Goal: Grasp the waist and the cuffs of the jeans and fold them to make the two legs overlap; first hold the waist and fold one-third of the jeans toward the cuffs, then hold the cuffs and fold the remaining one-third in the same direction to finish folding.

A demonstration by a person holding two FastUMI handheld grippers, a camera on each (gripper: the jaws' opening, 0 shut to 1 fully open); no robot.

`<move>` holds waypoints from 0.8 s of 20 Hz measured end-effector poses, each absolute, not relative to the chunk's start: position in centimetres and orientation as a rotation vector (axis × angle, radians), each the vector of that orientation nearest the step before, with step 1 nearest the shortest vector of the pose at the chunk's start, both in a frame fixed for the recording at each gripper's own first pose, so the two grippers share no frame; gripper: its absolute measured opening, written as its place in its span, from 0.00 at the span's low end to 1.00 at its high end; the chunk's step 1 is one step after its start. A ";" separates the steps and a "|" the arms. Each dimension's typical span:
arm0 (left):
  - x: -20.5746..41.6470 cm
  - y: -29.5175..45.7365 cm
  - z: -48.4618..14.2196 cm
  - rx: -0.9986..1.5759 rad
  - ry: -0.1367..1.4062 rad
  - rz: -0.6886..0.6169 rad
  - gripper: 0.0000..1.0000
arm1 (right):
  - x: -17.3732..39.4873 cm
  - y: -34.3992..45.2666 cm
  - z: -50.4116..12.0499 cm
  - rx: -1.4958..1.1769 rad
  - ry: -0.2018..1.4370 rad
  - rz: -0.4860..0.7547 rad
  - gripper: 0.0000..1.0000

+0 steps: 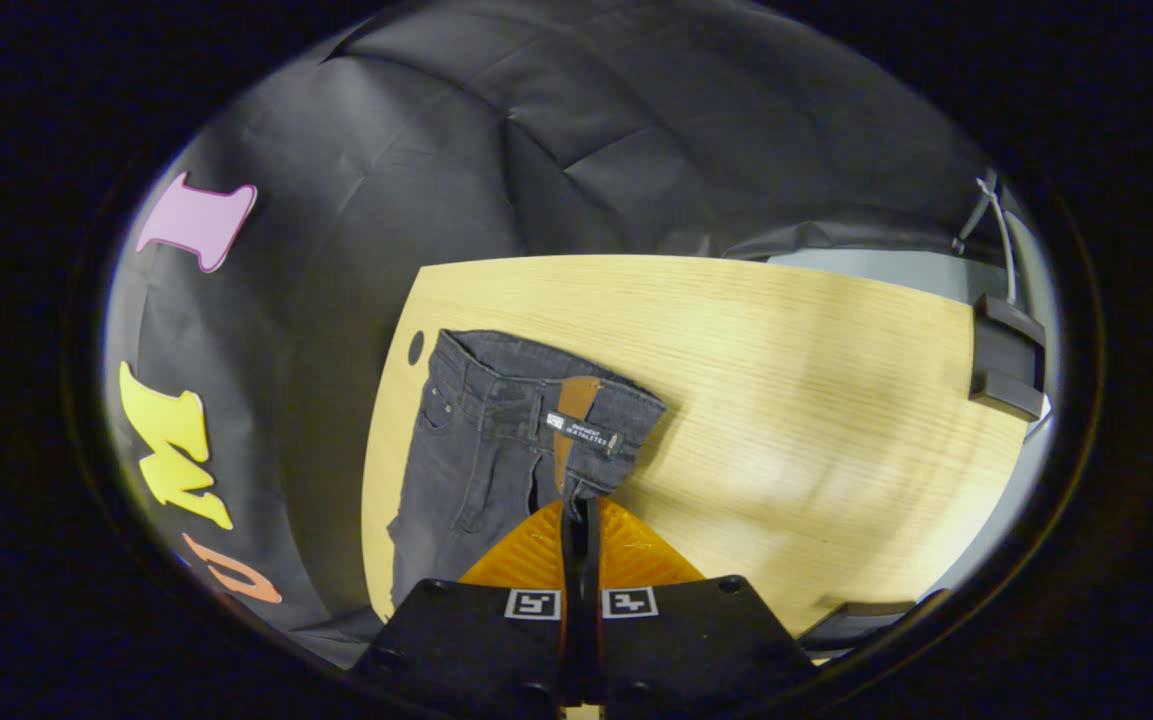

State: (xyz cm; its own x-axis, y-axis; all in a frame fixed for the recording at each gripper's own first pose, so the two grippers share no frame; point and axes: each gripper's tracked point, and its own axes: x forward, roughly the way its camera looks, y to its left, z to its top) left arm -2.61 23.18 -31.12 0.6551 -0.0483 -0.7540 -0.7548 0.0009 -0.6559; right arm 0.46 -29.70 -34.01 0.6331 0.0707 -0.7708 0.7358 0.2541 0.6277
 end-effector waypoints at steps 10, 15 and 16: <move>7.8 26.4 -23.1 -1.640 0.668 0.651 0.04 | 13.9 -28.6 -22.5 1.272 0.816 -0.364 0.01; 13.7 27.9 -25.1 -1.701 0.694 0.709 0.03 | 21.8 -28.2 -23.3 1.231 0.867 -0.362 0.01; 15.0 28.1 -25.6 -1.695 0.702 0.719 0.04 | 23.1 -28.3 -23.7 1.219 0.874 -0.368 0.00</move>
